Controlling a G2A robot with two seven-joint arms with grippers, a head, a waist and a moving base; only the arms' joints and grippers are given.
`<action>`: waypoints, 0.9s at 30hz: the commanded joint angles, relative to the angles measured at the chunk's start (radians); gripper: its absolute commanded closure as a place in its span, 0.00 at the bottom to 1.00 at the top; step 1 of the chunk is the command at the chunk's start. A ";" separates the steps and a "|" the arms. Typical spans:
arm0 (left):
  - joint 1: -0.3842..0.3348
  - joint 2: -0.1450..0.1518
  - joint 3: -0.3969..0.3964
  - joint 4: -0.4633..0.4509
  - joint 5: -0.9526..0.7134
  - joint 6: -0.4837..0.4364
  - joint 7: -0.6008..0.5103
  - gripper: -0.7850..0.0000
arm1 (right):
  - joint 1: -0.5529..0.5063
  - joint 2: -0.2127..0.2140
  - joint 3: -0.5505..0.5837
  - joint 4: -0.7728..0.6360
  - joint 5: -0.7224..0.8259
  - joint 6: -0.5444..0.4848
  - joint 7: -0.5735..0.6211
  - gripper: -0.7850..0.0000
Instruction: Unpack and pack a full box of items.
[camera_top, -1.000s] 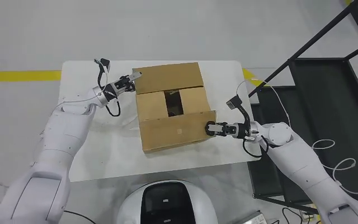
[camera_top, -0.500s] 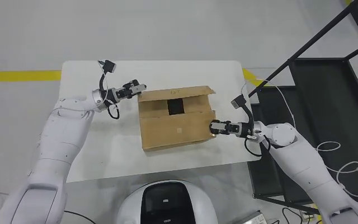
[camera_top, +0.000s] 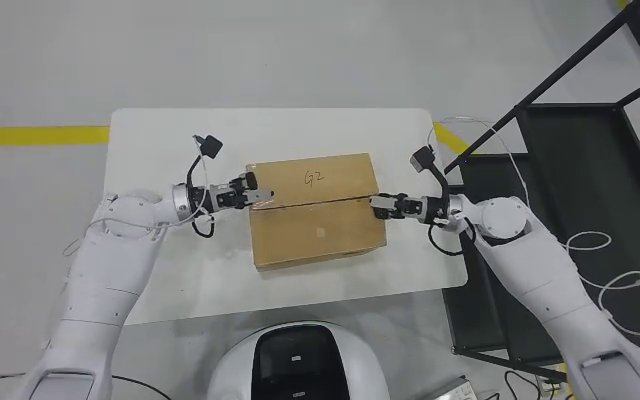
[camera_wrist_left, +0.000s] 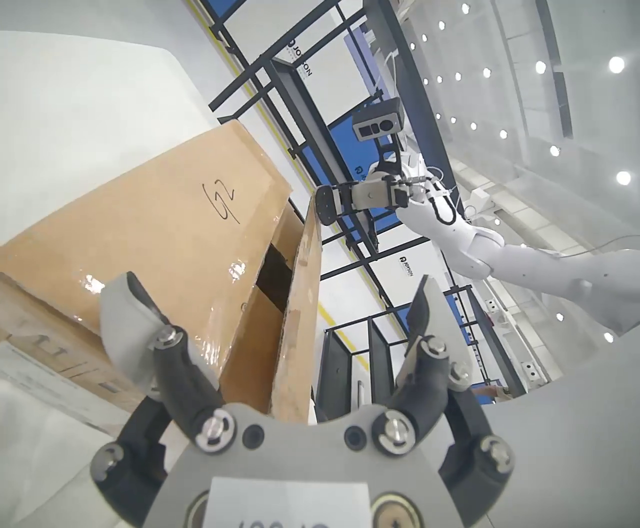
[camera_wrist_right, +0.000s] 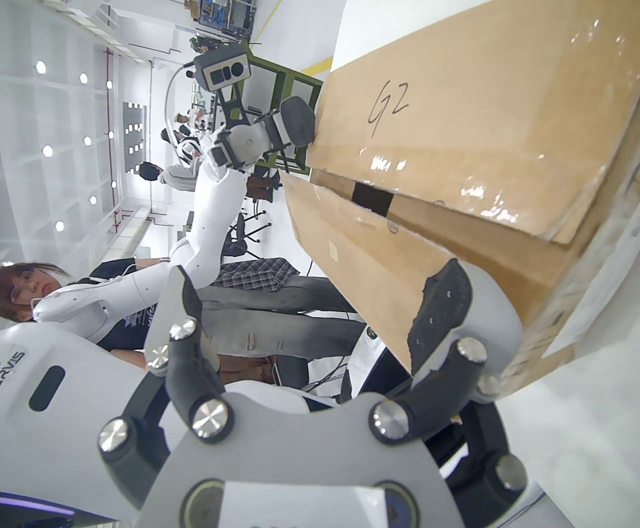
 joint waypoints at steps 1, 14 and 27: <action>0.003 0.003 -0.003 -0.010 0.000 0.004 0.000 0.00 | 0.024 -0.005 -0.012 0.009 -0.015 0.023 -0.002 0.00; 0.027 0.029 -0.035 -0.073 -0.019 0.038 -0.037 0.00 | 0.143 -0.050 -0.105 0.123 -0.045 0.069 0.011 0.00; 0.047 0.039 -0.048 -0.095 -0.030 0.042 -0.022 0.00 | 0.172 -0.065 -0.129 0.163 -0.042 0.070 0.019 0.00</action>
